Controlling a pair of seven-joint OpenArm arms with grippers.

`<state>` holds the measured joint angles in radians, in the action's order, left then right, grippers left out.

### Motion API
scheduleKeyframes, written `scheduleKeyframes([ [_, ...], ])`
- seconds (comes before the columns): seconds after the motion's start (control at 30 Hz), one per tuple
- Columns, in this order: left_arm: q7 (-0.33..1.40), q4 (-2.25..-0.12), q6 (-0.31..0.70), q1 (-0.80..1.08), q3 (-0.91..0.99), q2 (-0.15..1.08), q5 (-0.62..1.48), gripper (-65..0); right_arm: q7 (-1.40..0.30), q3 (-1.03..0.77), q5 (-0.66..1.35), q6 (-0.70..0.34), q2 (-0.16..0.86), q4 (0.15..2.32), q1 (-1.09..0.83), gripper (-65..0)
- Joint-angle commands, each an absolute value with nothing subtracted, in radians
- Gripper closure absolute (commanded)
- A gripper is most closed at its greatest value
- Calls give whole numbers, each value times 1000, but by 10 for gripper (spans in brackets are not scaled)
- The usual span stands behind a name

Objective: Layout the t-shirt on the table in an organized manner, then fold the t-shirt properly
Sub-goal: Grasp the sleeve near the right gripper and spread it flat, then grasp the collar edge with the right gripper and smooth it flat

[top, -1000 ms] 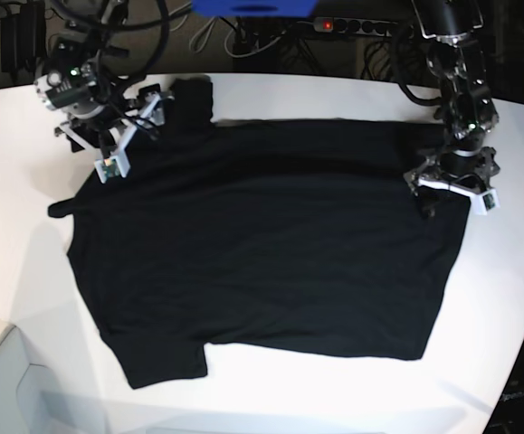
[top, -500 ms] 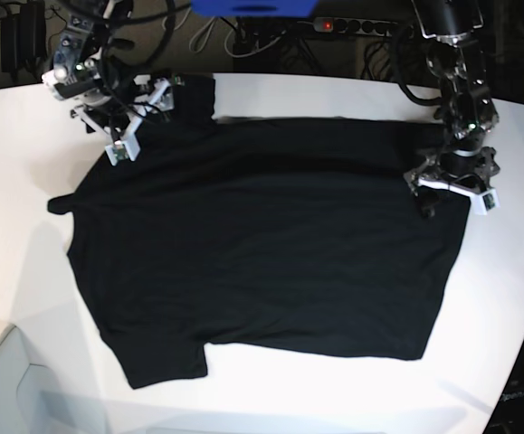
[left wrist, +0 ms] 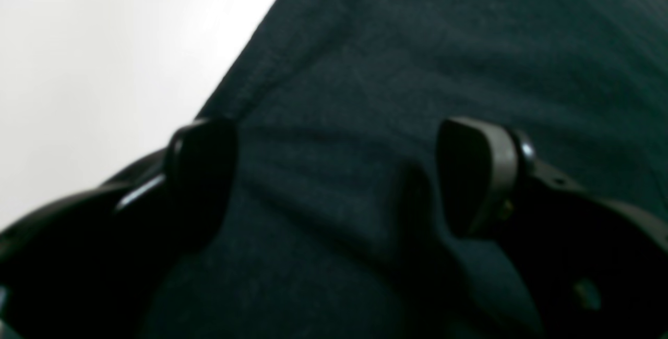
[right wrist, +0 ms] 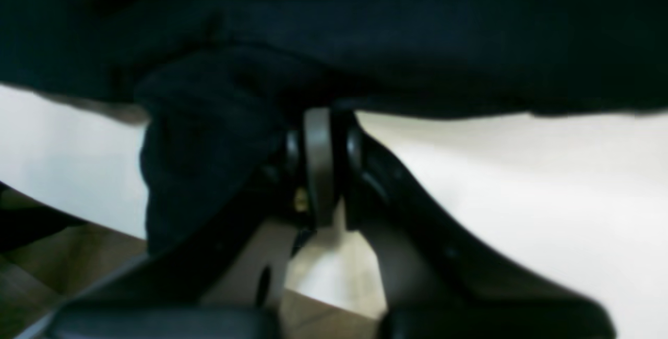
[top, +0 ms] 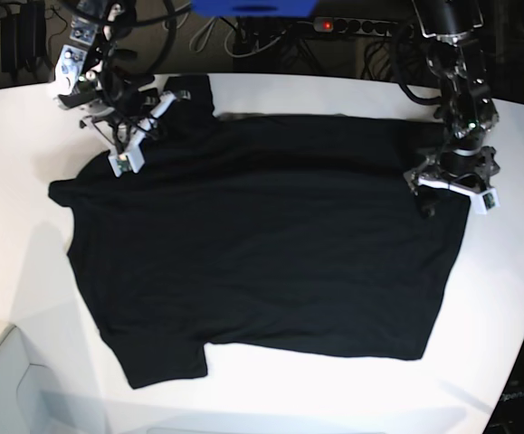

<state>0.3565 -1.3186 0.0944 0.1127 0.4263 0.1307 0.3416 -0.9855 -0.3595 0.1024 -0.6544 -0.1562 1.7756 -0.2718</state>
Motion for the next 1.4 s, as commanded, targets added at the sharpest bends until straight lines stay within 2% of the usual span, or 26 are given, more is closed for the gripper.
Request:
scheduleKeyframes([
  [0.0,418,-1317,77,125,430,133,346,-585,-1013,-371,79,-656,-157,1801,-274,-6],
  [0.1,420,-1317,77,125,430,133,346,-585,-1023,-352,67,-644,-157,1882,-263,0],
  [0.23,421,-1317,77,125,430,134,346,-585,-1017,-251,-71,-538,-153,1992,-257,0],
  [0.4,421,-1317,77,125,430,134,346,-585,-1023,67,-334,-407,-64,2000,-245,0],
  [0.53,421,-1319,77,125,427,134,346,-585,-1023,265,-513,-274,-62,2000,-246,0],
  [0.7,421,-1319,77,125,426,134,346,-585,-1024,461,-591,-191,-64,1982,-214,0],
  [0.8,421,-1319,77,125,426,134,346,-585,-1049,506,-591,-191,-64,1913,-148,-65],
  [0.9,423,-1319,77,125,426,134,346,-585,-1058,535,-591,-191,-70,1807,-54,-173],
  [1.03,423,-1319,77,125,426,134,346,-585,-1055,610,-591,-191,-71,1682,48,-252],
  [1.17,423,-1319,77,124,426,134,346,-585,-1055,711,-593,-191,-64,1673,87,-292],
  [1.37,423,-1319,77,124,426,134,346,-585,-957,688,-593,-189,-56,1824,81,-298],
])
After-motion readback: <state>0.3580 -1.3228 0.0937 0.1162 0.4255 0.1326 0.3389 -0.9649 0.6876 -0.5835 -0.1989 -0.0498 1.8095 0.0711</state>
